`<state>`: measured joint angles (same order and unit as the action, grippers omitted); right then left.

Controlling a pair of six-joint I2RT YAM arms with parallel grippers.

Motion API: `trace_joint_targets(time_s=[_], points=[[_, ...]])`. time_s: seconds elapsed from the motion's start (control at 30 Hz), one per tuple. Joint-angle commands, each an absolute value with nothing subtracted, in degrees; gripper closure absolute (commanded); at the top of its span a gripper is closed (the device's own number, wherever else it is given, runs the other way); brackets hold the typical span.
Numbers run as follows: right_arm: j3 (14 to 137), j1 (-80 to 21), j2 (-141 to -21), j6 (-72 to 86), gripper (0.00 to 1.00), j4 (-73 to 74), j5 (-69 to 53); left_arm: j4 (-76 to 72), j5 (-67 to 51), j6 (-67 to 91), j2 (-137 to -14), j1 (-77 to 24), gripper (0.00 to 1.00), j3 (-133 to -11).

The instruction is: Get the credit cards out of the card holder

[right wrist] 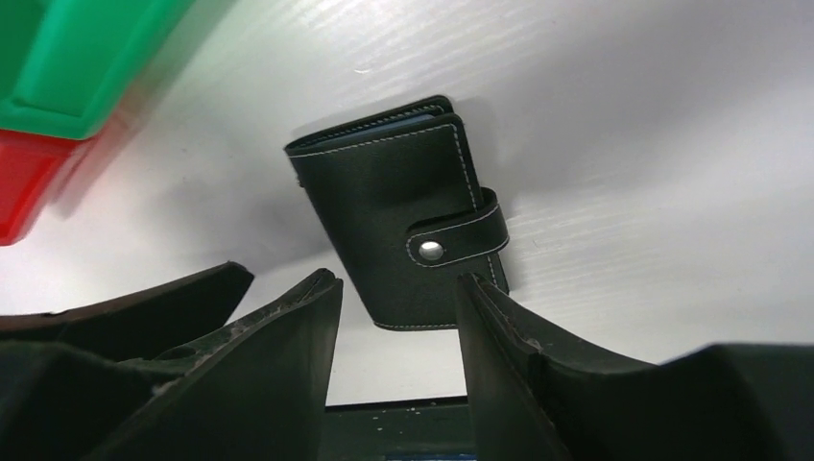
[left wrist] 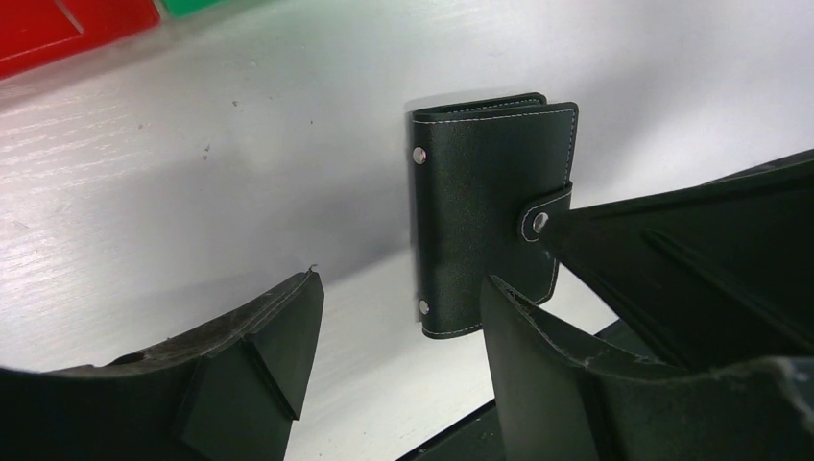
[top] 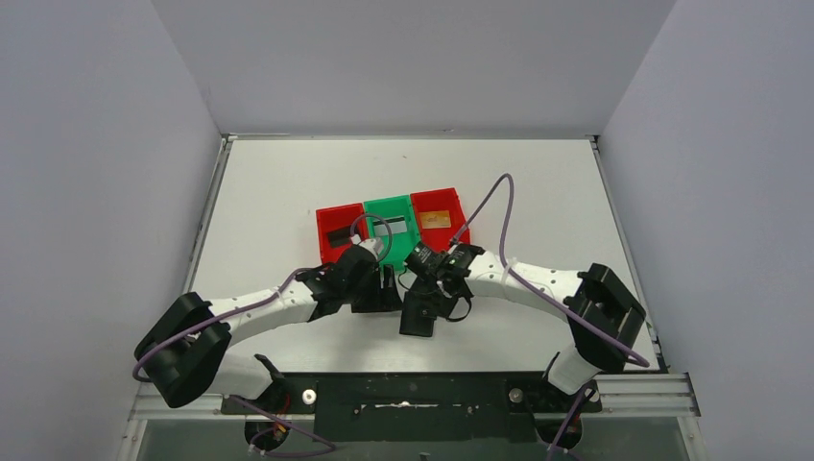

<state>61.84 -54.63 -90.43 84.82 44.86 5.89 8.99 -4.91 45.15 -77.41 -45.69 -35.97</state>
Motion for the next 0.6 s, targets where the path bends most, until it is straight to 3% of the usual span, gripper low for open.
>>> trace_joint_targets(time_s=[0.0, 0.43, 0.57], points=[[59.71, -55.48, -90.91, 88.96, 0.51, 44.55, 5.82, 7.02, -5.10, 43.95, -76.99, -45.70, 0.40, -37.44], [56.08, -51.93, -96.41, 88.32, 0.52, 39.48, 1.06, 8.04, -5.72, 43.14, -77.27, -45.70, 0.40, -37.44], [55.72, -51.90, -96.66, 87.90, 0.60, 39.84, 2.00, 7.72, -5.97, 42.72, -78.40, -45.66, 0.40, -39.01]])
